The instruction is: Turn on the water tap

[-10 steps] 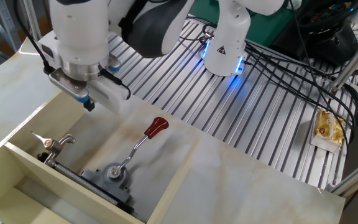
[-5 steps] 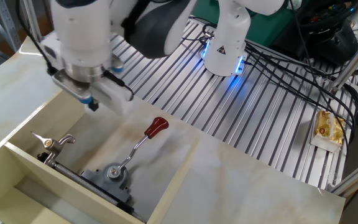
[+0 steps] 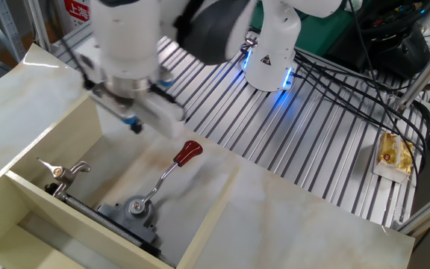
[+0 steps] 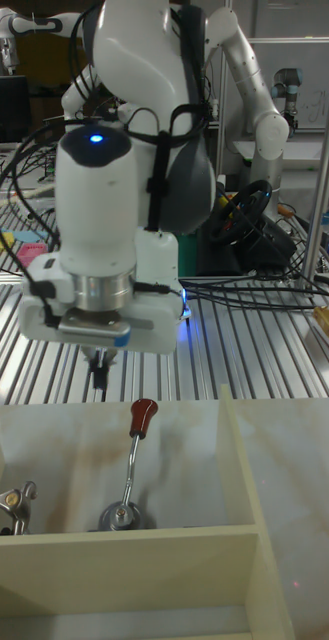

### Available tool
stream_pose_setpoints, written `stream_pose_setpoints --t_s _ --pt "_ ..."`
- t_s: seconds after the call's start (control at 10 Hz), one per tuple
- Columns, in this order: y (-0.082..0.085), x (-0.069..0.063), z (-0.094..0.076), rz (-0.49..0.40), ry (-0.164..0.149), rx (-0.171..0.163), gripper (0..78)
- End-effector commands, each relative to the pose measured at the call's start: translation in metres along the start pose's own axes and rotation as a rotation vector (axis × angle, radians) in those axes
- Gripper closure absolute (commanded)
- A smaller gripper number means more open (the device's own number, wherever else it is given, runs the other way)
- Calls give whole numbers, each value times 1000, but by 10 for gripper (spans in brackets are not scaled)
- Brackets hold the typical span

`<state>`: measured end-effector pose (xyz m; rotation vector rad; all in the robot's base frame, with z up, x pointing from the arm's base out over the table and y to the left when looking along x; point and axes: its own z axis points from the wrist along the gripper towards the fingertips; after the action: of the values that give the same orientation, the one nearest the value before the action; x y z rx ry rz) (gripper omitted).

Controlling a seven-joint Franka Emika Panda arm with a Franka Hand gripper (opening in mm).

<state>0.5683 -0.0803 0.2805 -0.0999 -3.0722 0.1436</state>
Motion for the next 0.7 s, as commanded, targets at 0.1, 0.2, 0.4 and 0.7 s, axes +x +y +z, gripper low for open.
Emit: stream_pose_setpoints --t_s 0.1,0.2,0.4,0.7 --pt "68 69 -24 -23 29 -76 776" --pt "73 76 -28 -20 31 -73 776" --pt "80 86 -32 -15 33 -67 776" --pt "83 90 -32 -66 -2 -131 776"
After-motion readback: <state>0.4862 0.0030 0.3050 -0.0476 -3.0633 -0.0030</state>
